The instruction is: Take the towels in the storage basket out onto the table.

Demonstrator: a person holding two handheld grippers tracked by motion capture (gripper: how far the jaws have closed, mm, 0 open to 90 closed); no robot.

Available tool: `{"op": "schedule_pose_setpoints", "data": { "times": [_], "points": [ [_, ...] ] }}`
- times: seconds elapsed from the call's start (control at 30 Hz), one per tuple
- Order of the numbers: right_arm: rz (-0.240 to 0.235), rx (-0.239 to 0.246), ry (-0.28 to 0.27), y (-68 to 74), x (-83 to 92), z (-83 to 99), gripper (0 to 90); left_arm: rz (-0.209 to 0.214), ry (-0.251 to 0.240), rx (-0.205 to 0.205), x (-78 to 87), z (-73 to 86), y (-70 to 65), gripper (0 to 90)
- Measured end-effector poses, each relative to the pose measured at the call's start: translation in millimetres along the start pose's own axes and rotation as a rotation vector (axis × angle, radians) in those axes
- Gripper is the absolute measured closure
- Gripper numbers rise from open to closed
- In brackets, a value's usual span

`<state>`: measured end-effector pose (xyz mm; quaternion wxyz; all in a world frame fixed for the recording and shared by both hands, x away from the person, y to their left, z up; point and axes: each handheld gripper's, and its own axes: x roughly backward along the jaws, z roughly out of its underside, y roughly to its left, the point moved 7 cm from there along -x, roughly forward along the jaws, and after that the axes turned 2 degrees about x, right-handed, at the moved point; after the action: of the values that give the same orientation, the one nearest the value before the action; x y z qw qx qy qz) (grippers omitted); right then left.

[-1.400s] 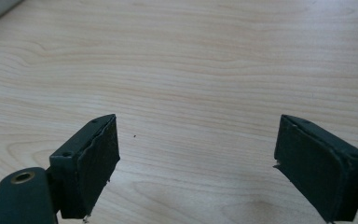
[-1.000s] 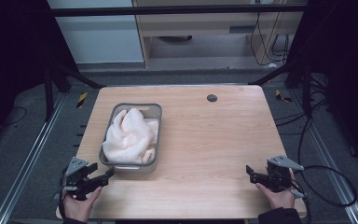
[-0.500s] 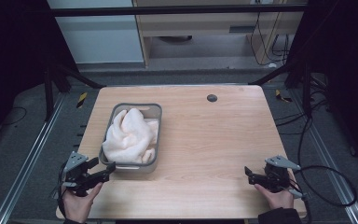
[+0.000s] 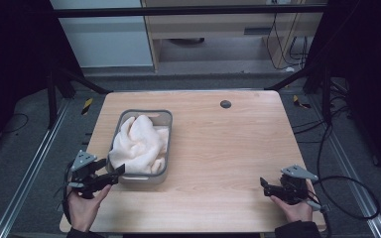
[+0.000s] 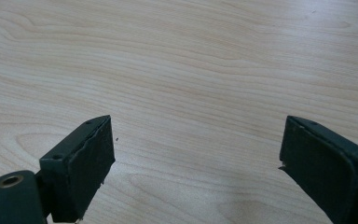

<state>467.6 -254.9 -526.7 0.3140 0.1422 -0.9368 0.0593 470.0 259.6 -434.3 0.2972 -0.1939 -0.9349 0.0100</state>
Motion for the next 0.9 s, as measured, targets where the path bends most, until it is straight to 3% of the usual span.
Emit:
{"op": "schedule_pose_setpoints", "data": {
  "times": [0.37,0.9],
  "points": [
    [0.009,0.000,0.007,-2.9,-0.8,-0.8,8.7,0.027,0.011,-0.015,-6.0,-22.3,-5.1,23.1],
    [0.003,0.017,0.020,-4.1,-3.9,-0.3,7.3,0.024,0.087,-0.041,-36.9,-39.4,-9.8,19.0]
  ]
}}
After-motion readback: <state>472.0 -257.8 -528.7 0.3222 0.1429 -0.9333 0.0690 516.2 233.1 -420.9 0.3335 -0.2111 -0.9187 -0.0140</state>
